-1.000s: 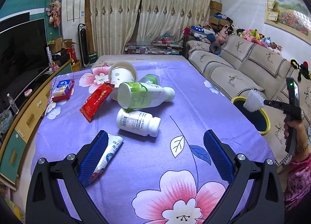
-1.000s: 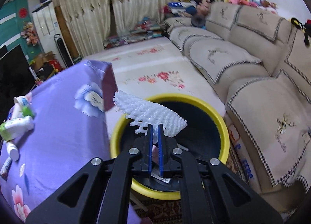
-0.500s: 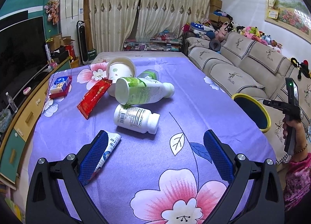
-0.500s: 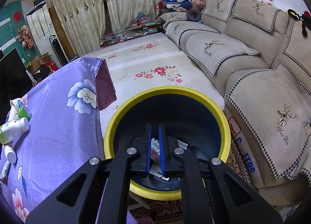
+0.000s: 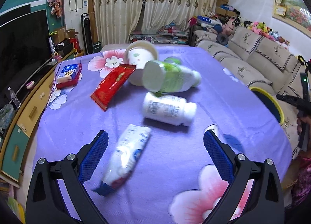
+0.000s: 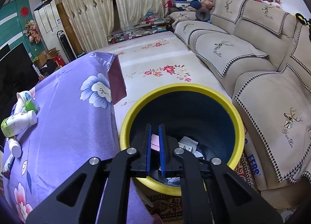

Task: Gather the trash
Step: 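Grasp the white toothpaste tube with the left tool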

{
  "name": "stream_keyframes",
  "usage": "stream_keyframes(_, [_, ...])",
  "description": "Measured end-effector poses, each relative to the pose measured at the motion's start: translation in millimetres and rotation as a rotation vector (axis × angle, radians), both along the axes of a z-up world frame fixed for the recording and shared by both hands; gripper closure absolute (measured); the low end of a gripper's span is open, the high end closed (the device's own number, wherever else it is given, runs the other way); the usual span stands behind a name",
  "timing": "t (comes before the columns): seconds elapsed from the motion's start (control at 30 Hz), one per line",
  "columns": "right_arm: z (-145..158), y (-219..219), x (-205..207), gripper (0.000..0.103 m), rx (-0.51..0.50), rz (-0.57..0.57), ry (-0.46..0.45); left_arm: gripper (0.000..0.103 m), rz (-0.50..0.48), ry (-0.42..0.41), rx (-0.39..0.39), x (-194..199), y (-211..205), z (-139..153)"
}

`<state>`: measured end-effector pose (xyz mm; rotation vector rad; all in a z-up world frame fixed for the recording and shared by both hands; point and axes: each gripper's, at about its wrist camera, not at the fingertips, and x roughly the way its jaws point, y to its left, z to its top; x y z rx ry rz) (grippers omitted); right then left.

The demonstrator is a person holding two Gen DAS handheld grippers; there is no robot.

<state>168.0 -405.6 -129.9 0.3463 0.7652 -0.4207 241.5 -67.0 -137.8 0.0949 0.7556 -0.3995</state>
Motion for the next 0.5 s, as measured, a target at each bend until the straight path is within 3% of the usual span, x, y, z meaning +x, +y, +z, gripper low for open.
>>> stream_keyframes(0.37, [-3.4, 11.6, 11.1, 0.096, 0.006, 0.027, 0.015, 0.006, -0.005, 0.140, 0.062, 33.6, 21.8, -40.7])
stream_keyframes(0.5, [-4.3, 13.2, 13.3, 0.096, 0.008, 0.036, 0.017, 0.013, -0.022, 0.168, 0.073, 38.8, 22.3, -49.6])
